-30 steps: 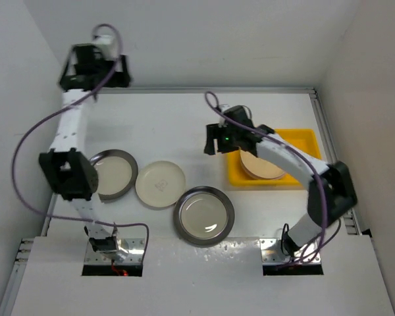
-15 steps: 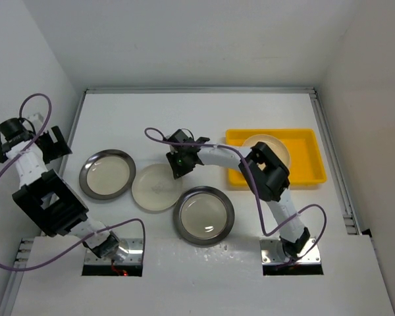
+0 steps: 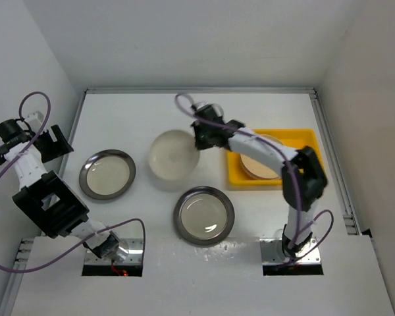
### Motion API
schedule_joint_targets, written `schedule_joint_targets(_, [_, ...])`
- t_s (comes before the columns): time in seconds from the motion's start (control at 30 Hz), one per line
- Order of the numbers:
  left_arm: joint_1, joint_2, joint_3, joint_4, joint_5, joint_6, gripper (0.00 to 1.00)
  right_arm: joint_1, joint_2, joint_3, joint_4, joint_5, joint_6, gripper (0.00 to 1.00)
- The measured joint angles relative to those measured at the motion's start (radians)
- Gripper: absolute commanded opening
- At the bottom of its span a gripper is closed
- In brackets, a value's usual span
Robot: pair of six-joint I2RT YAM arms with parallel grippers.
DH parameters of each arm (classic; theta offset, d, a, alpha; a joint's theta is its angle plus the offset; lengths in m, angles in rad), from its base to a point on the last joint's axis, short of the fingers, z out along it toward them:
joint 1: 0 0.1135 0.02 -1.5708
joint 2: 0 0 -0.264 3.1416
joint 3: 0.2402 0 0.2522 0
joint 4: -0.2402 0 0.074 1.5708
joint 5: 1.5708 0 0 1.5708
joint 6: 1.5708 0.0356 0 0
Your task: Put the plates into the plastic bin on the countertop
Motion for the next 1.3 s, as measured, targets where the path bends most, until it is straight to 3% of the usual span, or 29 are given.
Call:
schedule_joint_targets(0.33, [0.000, 0.020, 0.000, 0.000, 0.041, 0.000, 0.83, -0.628, -0.650, -0.400, -0.056, 0.102, 0.105, 0.00])
schedule_joint_targets(0.5, [-0.006, 0.056, 0.000, 0.000, 0.049, 0.000, 0.83, -0.787, -0.734, -0.591, -0.121, 0.058, 0.116, 0.00])
schedule_joint_targets(0.77, [-0.016, 0.066, -0.001, 0.000, 0.053, 0.000, 0.83, -0.894, -0.664, -0.632, -0.089, -0.055, 0.122, 0.01])
schedule_joint_targets(0.83, [-0.016, 0.066, -0.001, 0.000, 0.053, 0.000, 0.83, -0.900, -0.639, -0.632, -0.079, -0.070, 0.121, 0.10])
schedule_joint_targets(0.97, [-0.016, 0.066, -0.001, 0.000, 0.054, -0.001, 0.83, -0.903, -0.611, -0.632, -0.067, -0.087, 0.105, 0.39])
schedule_joint_targets(1.13, [-0.016, 0.066, -0.001, 0.000, 0.058, -0.002, 0.83, -0.907, -0.608, -0.634, -0.059, -0.089, 0.084, 0.46])
schedule_joint_targets(1.3, [-0.018, 0.066, -0.001, 0.000, 0.058, -0.005, 0.83, -0.907, -0.606, -0.647, -0.048, -0.089, 0.064, 0.46])
